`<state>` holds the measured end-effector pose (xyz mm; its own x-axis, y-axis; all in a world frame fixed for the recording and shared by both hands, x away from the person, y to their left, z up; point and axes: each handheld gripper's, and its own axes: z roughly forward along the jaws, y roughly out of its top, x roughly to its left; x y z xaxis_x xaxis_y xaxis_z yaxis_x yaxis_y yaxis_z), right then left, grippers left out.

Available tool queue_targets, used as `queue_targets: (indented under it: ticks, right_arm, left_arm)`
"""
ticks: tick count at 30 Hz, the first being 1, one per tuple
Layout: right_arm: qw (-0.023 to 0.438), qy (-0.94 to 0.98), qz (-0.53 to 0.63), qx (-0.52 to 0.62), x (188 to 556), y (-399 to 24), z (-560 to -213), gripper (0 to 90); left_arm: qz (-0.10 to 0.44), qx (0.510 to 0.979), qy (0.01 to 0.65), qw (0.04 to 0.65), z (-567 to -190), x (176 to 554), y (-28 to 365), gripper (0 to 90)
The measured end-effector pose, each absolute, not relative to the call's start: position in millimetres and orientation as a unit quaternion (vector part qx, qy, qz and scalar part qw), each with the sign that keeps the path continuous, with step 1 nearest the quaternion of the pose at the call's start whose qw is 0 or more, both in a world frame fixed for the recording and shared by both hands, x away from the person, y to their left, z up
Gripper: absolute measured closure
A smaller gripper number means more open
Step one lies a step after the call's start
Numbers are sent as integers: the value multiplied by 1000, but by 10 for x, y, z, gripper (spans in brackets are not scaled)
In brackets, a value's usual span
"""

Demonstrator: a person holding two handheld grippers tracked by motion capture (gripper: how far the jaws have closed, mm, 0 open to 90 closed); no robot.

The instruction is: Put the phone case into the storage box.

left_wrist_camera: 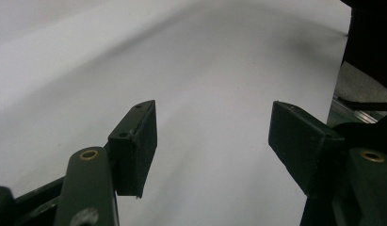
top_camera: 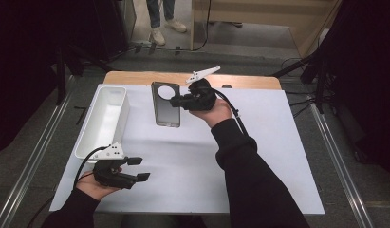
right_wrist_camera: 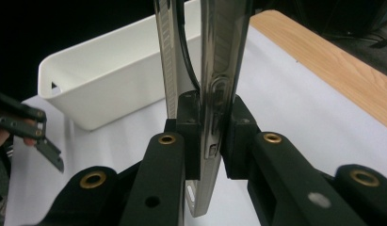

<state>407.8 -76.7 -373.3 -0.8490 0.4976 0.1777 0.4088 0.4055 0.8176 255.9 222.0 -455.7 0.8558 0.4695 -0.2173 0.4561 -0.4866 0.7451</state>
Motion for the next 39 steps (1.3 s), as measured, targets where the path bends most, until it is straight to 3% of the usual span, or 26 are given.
queue_targets:
  ticks: [39]
  right_arm:
    - [42,836,470,281,4756,11,-3474,779]
  left_arm:
    - [1,862,278,424,-4643,2536,2353,330]
